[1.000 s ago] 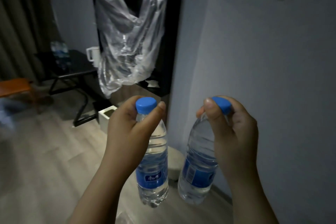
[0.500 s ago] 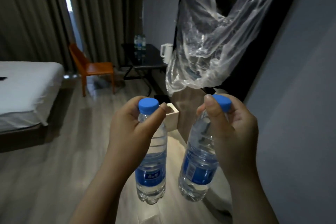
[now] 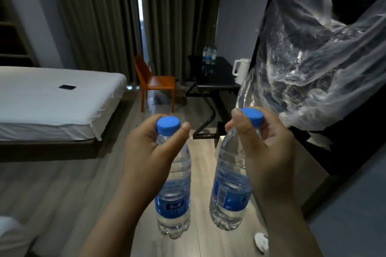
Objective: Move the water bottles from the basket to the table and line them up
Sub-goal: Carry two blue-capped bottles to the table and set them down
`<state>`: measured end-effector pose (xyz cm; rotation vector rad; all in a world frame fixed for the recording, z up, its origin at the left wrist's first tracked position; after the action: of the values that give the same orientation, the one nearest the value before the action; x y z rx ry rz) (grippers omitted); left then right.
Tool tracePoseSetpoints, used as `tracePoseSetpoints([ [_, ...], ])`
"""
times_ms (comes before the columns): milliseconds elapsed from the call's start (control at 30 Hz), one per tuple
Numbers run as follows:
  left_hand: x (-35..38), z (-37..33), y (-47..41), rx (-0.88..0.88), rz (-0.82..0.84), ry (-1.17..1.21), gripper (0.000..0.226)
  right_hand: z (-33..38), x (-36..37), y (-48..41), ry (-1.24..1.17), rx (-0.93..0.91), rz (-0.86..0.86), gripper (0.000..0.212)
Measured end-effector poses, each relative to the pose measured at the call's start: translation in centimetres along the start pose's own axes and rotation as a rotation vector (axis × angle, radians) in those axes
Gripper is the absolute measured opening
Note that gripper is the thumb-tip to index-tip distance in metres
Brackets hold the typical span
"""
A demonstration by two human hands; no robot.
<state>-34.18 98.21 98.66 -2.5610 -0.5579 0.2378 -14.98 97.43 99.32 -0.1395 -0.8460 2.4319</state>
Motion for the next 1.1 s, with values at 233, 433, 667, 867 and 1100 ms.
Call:
tracePoseSetpoints([
  [233,1.2,6.9,-8.9,-0.039,-0.032,-0.021,0.029,-6.0,9.0,-4.9,0.000,0.013,0.045,0.030],
  [433,1.3,12.4,-19.3,-0.040,-0.038,-0.046,0.025,-10.2,18.5,-9.5,0.021,0.049,0.050,0.030],
  [667,2.9,18.5,-29.2,-0.038,-0.038,-0.048,0.022,-14.9,26.9,-14.5,0.027,0.037,0.057,0.030],
  [867,7.2,23.6,-36.0,-0.061,-0.004,-0.043,0.022,-20.5,31.9,-20.0,0.029,0.048,0.046,0.028],
  [1100,14.1,27.4,-44.8,-0.015,-0.056,-0.053,0.021,-27.0,36.8,-29.3,-0.005,0.017,0.056,0.027],
])
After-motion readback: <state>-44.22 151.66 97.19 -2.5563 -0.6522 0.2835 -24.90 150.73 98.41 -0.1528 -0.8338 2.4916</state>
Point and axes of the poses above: each hand's wrist, its own y-axis away from the middle knuckle, its own x-axis out of the palm, z = x × y, the point moved 7 cm from there along -y, towards the middle knuckle, and after that the axes turned 14 degrees about -z, right-handed, at the moved point
